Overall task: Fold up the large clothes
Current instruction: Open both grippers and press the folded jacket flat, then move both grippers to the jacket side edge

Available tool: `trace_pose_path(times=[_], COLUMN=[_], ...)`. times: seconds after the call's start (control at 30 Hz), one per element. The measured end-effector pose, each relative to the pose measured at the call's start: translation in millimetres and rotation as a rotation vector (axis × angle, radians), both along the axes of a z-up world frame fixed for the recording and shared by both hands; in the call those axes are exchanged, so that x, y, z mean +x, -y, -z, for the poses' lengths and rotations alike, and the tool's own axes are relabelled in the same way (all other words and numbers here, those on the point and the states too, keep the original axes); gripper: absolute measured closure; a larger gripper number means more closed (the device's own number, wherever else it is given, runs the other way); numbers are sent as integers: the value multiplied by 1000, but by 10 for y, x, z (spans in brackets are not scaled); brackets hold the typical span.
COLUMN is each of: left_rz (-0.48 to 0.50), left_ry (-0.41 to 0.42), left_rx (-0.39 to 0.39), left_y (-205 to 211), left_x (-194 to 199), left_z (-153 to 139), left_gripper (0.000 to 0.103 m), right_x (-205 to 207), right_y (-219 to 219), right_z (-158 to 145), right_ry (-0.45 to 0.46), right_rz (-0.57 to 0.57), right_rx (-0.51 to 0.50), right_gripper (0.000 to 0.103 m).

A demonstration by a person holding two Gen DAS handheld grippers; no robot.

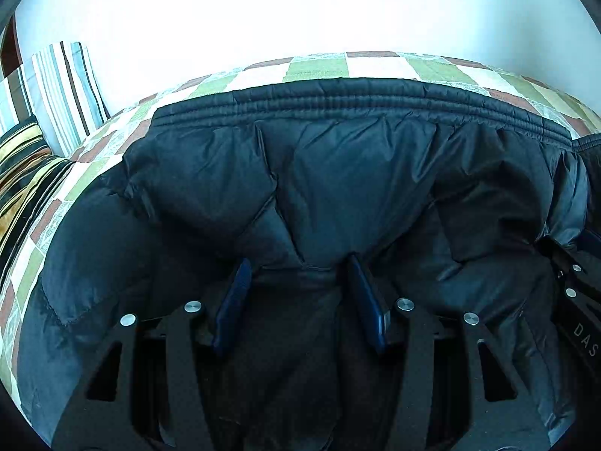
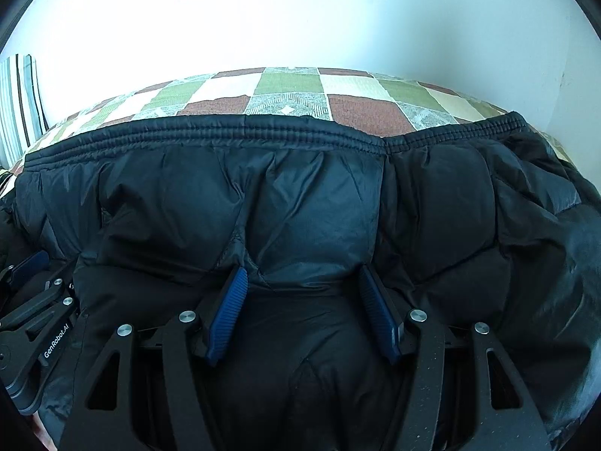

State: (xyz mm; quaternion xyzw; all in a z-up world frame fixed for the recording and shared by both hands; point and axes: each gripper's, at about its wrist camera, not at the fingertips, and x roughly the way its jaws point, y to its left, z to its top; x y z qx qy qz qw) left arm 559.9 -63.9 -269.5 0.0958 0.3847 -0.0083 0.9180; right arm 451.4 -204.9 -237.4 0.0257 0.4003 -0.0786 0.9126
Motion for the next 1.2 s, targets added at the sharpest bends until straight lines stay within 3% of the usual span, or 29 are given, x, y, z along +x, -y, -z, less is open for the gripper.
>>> trace_pose_path(times=[0.2,0.43,0.7,0.93,1.07,1.2], left_rz=[-5,33,3,-31,-2,18], left_ry=[-10,-30,35,-22,-71,-95], left_rx=[-8,-51,-78,-94,-149,-142], left_y=[-12,-170,-1023,-1737,-1857,-1812], left_x=[-2,-134,-662,-737,-703,-671], left_z=[-88,-350,-739,-639,-528,-416], left_gripper=[47,24,14,14,13,11], right_x=[-28,-288,-907,-1185,-1189,-1128], right_y=[-1,82,658,1525,1693,1699], right_z=[-51,-420,-814,-649,-456,-269], right_ry=[0,55,92,14,-26,-66], right_rz=[1,4,-6,86,83,74], right_rx=[4,41,42,145,221,216], right_gripper=[40,26,21,21,21,18])
